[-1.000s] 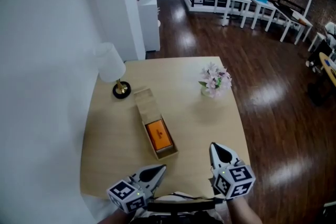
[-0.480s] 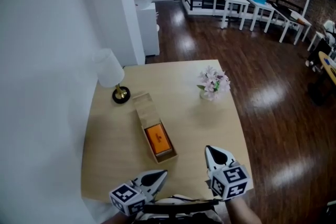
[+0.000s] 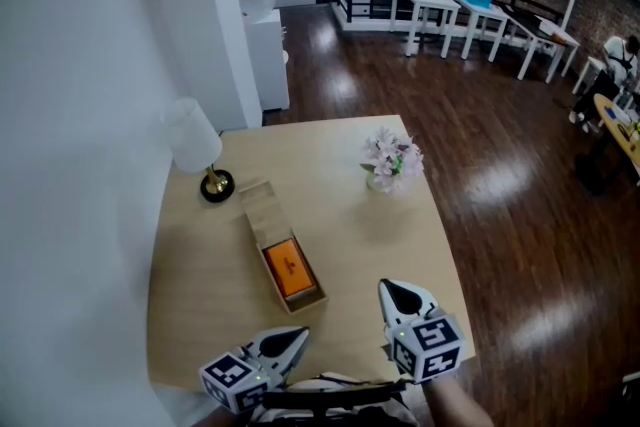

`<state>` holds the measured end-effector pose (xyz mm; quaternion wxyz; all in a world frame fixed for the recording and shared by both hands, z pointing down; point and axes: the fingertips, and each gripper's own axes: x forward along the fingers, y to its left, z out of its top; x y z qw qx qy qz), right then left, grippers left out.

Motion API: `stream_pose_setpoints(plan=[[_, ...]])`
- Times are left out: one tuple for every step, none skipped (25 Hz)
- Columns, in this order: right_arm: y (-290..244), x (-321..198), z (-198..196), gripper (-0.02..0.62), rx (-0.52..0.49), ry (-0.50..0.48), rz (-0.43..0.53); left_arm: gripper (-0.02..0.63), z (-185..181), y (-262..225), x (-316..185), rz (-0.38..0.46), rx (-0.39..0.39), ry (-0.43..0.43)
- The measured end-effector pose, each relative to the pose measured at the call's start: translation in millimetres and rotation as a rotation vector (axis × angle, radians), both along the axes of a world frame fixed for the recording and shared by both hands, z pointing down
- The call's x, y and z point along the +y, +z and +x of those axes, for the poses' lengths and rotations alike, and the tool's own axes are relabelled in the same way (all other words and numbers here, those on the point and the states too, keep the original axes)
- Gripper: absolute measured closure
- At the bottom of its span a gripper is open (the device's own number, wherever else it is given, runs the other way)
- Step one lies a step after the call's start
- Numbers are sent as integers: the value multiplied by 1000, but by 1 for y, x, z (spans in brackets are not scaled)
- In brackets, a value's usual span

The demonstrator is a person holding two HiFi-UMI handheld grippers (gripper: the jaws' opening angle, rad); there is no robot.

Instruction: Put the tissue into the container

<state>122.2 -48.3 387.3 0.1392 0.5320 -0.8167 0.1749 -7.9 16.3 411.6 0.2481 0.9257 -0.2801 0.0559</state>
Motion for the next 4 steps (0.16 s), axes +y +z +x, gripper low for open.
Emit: stream_pose_setpoints(plan=[[0,-1,0,594,2,0,2,604,0,2,-1,6,2,4],[0,-2,1,594,4,0,5,604,1,3,-2,11,3,7],[0,-3,2,594,5,0,10,604,2,2,-4,16,3,10],[-1,-5,3,594,6,1,16,604,3,2,-7,22,3,13]])
